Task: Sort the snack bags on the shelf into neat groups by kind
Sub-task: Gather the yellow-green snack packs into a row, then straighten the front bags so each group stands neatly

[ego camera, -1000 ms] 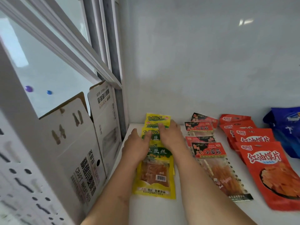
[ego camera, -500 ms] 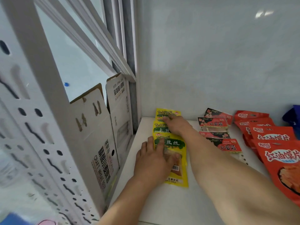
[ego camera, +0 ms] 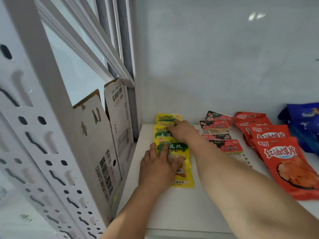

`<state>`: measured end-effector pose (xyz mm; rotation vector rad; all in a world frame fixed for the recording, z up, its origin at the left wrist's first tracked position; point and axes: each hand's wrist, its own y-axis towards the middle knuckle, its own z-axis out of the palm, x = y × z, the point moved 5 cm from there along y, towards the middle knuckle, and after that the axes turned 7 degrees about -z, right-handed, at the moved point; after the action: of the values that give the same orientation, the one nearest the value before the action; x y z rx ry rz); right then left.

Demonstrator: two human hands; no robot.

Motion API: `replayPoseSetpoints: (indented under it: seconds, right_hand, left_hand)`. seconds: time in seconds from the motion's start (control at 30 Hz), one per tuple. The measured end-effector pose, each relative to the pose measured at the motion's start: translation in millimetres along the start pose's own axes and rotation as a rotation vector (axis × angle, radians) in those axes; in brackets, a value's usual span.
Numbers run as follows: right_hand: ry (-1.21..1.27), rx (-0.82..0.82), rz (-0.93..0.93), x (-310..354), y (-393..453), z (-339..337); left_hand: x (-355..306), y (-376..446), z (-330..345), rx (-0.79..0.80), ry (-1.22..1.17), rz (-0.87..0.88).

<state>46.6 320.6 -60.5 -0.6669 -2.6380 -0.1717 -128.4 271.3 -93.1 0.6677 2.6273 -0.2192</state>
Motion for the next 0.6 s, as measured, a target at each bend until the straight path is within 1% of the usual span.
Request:
replayPoseSetpoints:
  seconds: [0.07, 0.2, 0.27, 0.33, 0.4, 0.47, 0.5, 0.57, 0.6]
  right_hand:
    - [-0.029, -0.026, -0.02, 0, -12, -8]
    - [0.059, -0.101, -0.113, 0, -36, -28]
    - [0.098, -0.157, -0.161, -1, -49, -46]
    - [0.136, -0.225, -0.187, -6, -63, -63]
    - [0.162, -0.315, -0.174, -23, -80, -77]
    - [0.182, -0.393, -0.126, -48, -98, -86]
    - [0.202, -0.411, -0.09, -64, -107, -87]
    - [0.236, -0.387, -0.028, -90, -127, -83]
    - [0.263, -0.372, -0.011, -101, -136, -81]
  left_hand:
    - [0, 0, -2, -0.013, -0.017, 0.006]
    - [-3, 0, -9, -0.016, -0.08, -0.027]
    - [-8, -4, -16, -0.08, -0.062, -0.031]
    - [-22, -10, -23, -0.189, -0.052, 0.025]
    - [-46, -19, -25, -0.229, -0.094, 0.12]
    - [-74, -29, -20, -0.171, -0.179, 0.21]
    - [-87, -32, -12, -0.092, -0.24, 0.223]
    - [-108, -31, 6, 0.072, -0.391, 0.197]
    - [-116, -29, 14, 0.109, -0.435, 0.166]
